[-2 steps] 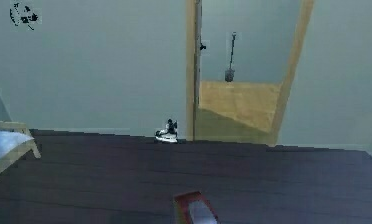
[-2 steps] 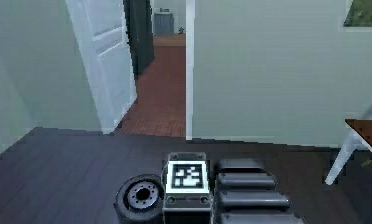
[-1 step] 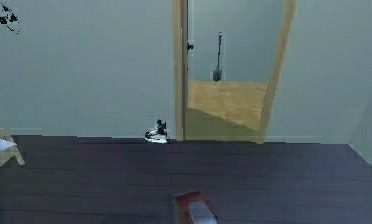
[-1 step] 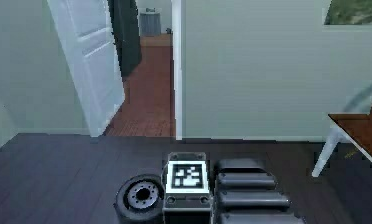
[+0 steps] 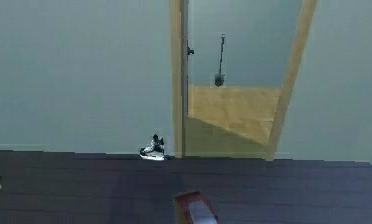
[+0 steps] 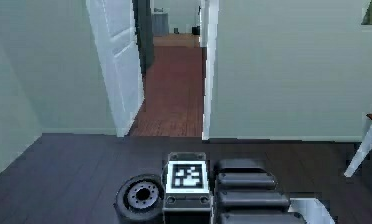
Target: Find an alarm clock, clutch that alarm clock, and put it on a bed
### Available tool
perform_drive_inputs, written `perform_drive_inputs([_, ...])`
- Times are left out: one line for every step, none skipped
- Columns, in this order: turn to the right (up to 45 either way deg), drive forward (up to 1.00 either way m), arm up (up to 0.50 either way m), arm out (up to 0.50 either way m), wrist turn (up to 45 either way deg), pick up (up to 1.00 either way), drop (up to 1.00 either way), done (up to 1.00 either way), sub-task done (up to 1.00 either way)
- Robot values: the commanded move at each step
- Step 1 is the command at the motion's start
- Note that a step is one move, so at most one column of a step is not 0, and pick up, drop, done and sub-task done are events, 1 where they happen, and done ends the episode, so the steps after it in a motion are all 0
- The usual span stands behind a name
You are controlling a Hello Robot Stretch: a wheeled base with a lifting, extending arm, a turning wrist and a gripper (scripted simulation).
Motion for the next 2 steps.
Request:
perform_drive_inputs([-45.0,0.00,0.00,0.00,0.0,0.00,0.00,0.00,0.00])
perform_drive_inputs([-24.0,0.00,0.00,0.00,0.0,0.00,0.00,0.00,0.00])
